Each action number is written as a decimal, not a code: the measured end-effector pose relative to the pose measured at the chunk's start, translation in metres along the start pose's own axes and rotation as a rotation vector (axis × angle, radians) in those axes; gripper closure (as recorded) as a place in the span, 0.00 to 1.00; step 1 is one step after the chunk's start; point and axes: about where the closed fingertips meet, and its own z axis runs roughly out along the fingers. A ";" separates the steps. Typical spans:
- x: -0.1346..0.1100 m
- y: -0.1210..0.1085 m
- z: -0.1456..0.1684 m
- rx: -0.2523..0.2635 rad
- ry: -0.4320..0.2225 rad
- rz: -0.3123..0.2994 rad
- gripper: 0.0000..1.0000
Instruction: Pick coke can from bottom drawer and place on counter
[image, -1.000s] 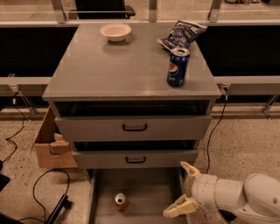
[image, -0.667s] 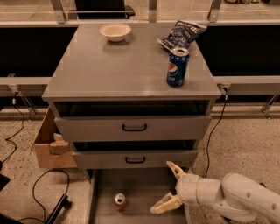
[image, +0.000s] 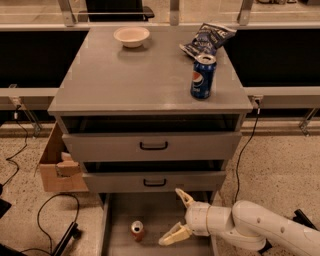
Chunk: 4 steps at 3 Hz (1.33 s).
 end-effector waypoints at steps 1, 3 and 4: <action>0.021 -0.014 0.039 0.000 -0.010 -0.018 0.00; 0.105 -0.015 0.129 -0.065 -0.060 -0.062 0.00; 0.133 -0.018 0.155 -0.063 -0.036 -0.097 0.00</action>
Offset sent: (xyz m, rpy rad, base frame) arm 0.0473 0.0792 -0.1842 0.1042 -0.0340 0.0866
